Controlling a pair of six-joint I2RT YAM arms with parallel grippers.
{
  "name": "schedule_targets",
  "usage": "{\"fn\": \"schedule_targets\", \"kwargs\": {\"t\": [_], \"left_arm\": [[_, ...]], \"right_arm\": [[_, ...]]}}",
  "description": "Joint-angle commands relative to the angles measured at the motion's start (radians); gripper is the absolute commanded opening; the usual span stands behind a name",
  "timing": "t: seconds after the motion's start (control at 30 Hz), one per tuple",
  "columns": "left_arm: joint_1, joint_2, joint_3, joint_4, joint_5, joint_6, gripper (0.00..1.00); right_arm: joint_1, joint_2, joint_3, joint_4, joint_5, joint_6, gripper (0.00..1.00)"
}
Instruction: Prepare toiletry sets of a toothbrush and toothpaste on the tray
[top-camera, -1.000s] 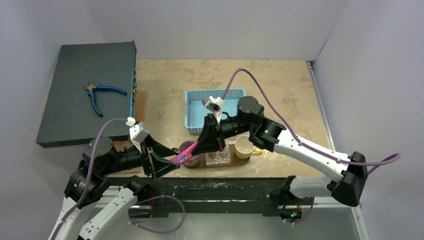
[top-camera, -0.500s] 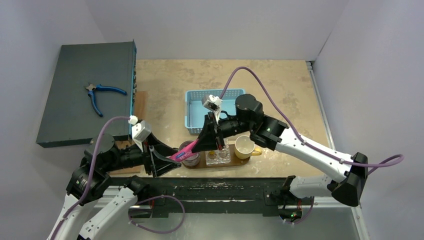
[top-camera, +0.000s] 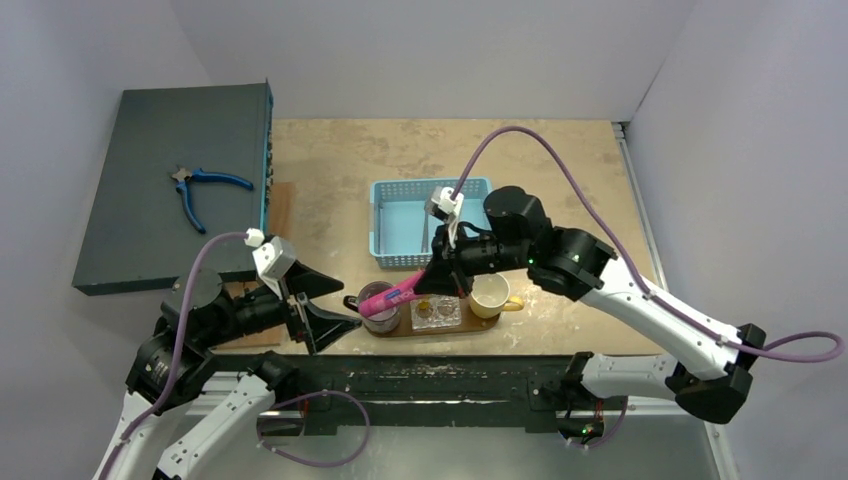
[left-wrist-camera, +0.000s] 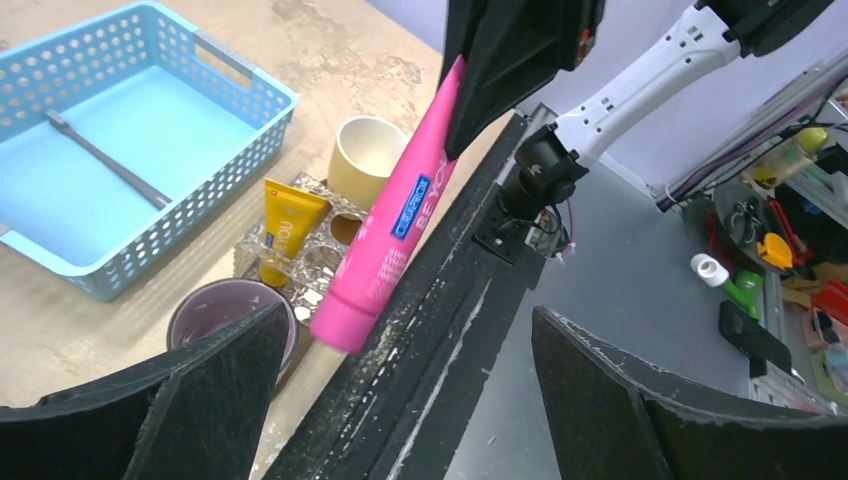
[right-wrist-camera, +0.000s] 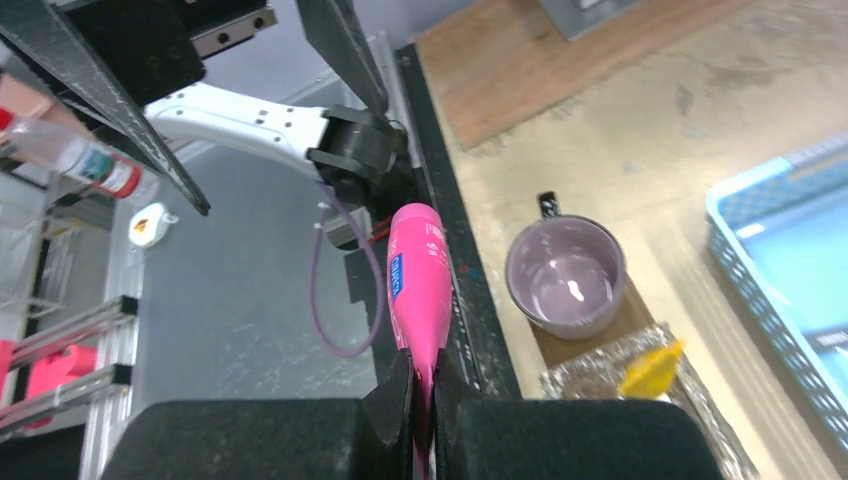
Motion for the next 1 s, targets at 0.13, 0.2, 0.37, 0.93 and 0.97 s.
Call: {"fn": "schedule_targets", "kwargs": {"t": [0.13,0.2,0.37,0.93,0.97], "left_arm": [[-0.002,0.000,0.027,0.007,-0.098,0.060,0.99],[-0.002,-0.003,0.016,0.014,-0.107,0.065,1.00],[-0.002,-0.006,-0.011,0.022,-0.134,0.080,1.00],[-0.002,-0.011,-0.071,0.017,-0.139,0.104,1.00],[-0.002,-0.014,-0.073,0.016,-0.139,0.102,1.00]], "right_arm": [[0.001,-0.077,0.180,-0.288,0.340,-0.006,0.00],[0.001,-0.070,0.214,-0.350,0.443,0.008,0.00],[0.001,-0.025,0.274,-0.500,0.610,0.038,0.00],[0.002,0.136,0.400,-0.706,0.719,0.035,0.00],[0.003,0.144,0.401,-0.701,0.713,0.032,0.00]]}}
